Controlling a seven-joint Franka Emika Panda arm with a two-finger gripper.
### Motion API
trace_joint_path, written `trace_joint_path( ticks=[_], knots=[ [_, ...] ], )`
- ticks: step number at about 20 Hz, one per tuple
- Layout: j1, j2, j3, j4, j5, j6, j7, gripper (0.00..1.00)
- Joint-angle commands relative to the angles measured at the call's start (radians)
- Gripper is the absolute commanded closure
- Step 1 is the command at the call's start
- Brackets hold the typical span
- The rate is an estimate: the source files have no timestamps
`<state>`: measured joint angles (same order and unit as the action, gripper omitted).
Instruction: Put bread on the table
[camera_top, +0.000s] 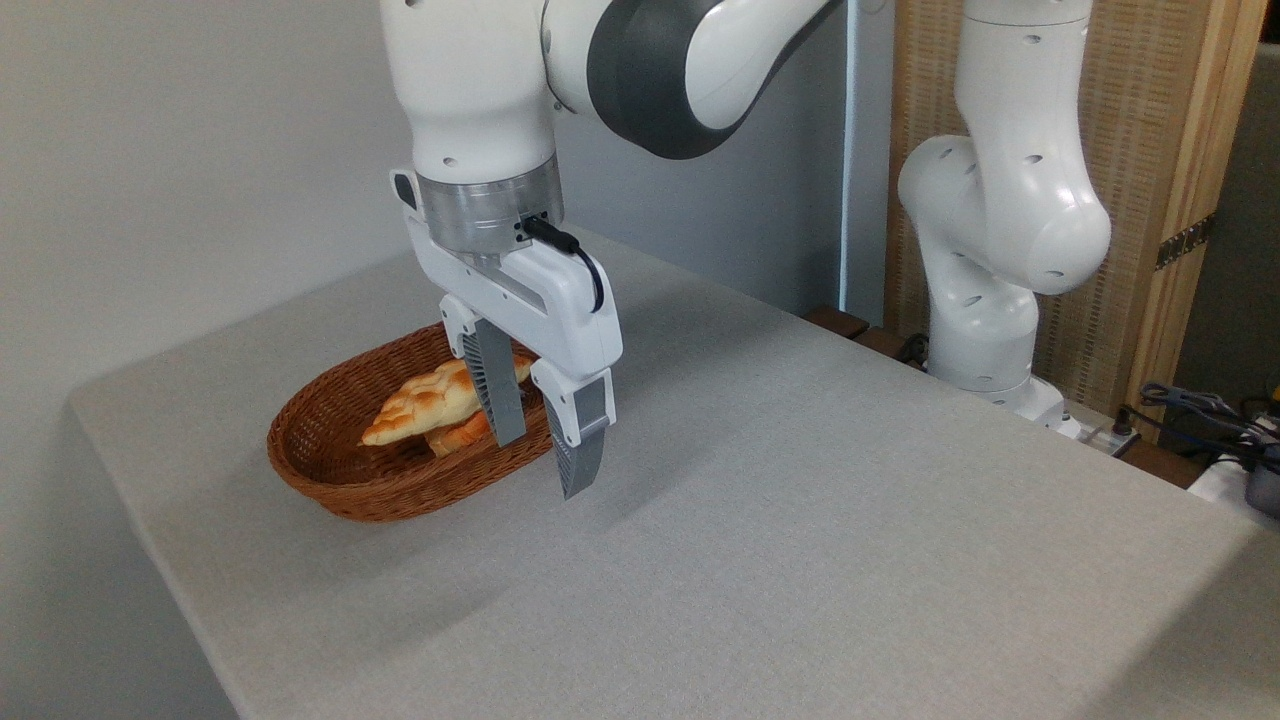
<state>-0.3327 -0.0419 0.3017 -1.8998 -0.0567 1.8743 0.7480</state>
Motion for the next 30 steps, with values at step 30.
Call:
trace_joint_path(
  ticks=[30],
  knots=[
    [-0.048, 0.088, -0.286, -0.001, -0.111, 0.091, -0.275, 0.00]
  ],
)
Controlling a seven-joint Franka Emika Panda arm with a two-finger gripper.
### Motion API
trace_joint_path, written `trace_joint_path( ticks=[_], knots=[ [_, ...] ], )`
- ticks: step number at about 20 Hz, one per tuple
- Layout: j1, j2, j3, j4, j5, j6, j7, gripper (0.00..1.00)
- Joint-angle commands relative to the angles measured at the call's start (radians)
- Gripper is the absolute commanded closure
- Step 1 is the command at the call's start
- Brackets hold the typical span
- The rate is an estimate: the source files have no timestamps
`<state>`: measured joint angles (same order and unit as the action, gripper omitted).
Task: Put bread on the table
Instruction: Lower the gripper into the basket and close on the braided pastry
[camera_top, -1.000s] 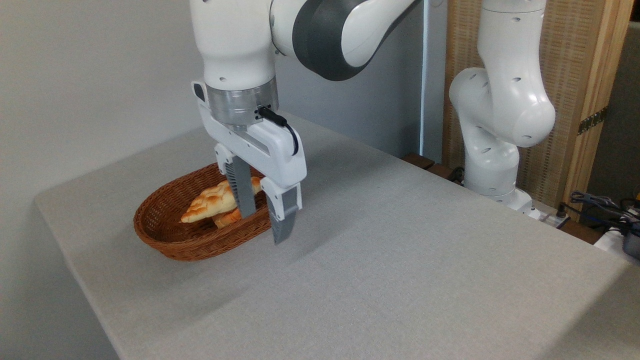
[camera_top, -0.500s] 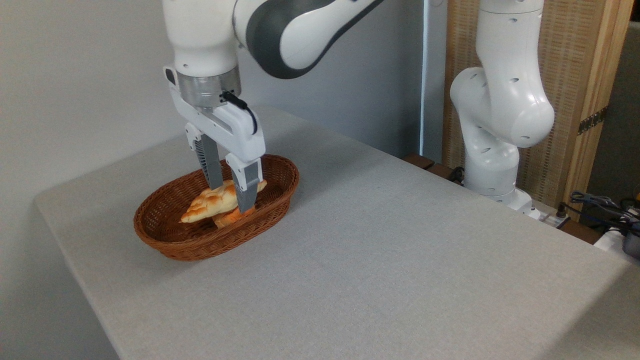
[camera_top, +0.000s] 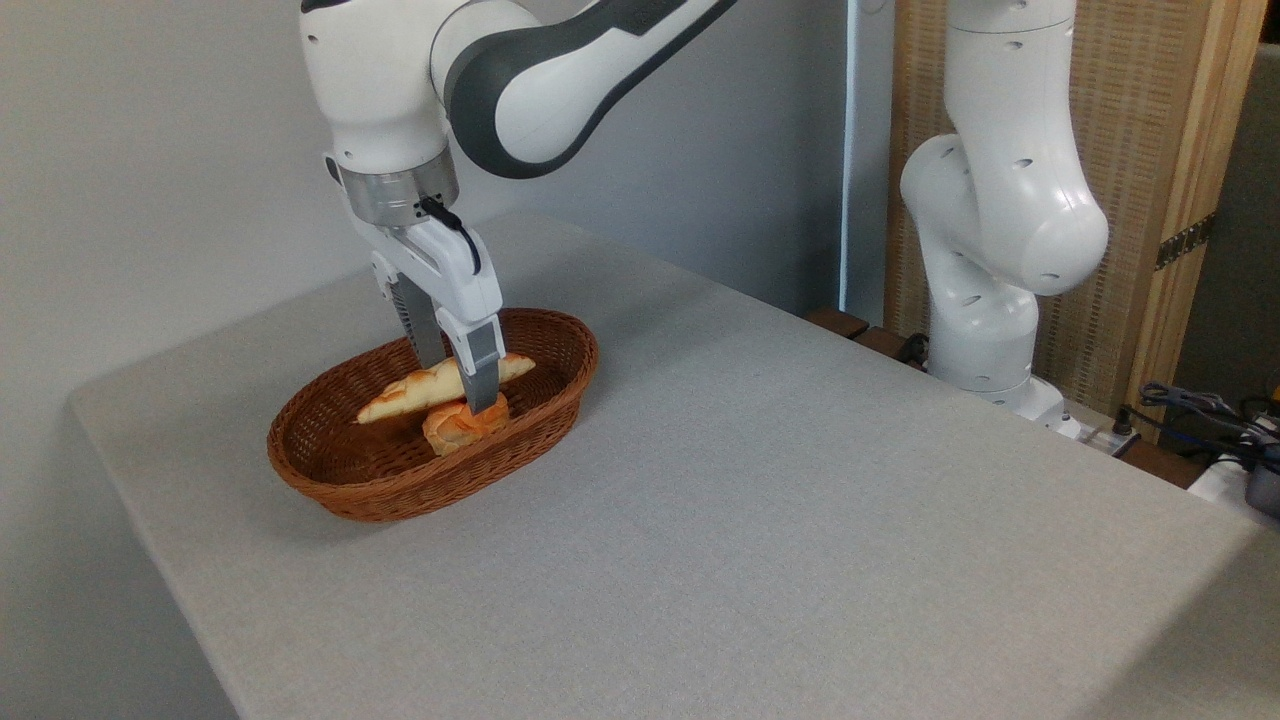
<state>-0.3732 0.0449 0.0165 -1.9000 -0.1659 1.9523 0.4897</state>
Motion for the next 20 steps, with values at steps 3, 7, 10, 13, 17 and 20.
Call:
trace_joint_path(
  ticks=[3, 7, 10, 13, 17, 20],
  knots=[
    [-0.007, 0.009, -0.012, -0.001, 0.000, 0.014, -0.017, 0.00],
    [-0.006, 0.009, -0.013, -0.001, 0.000, 0.014, -0.013, 0.54],
    [-0.004, 0.010, -0.012, -0.001, -0.001, 0.014, -0.008, 0.71],
    [-0.004, 0.013, -0.012, -0.001, -0.001, 0.016, -0.007, 0.71],
    [-0.003, 0.013, -0.010, -0.001, -0.001, 0.016, -0.007, 0.71],
    [-0.003, 0.013, -0.009, -0.001, -0.003, 0.016, -0.007, 0.71]
  ],
)
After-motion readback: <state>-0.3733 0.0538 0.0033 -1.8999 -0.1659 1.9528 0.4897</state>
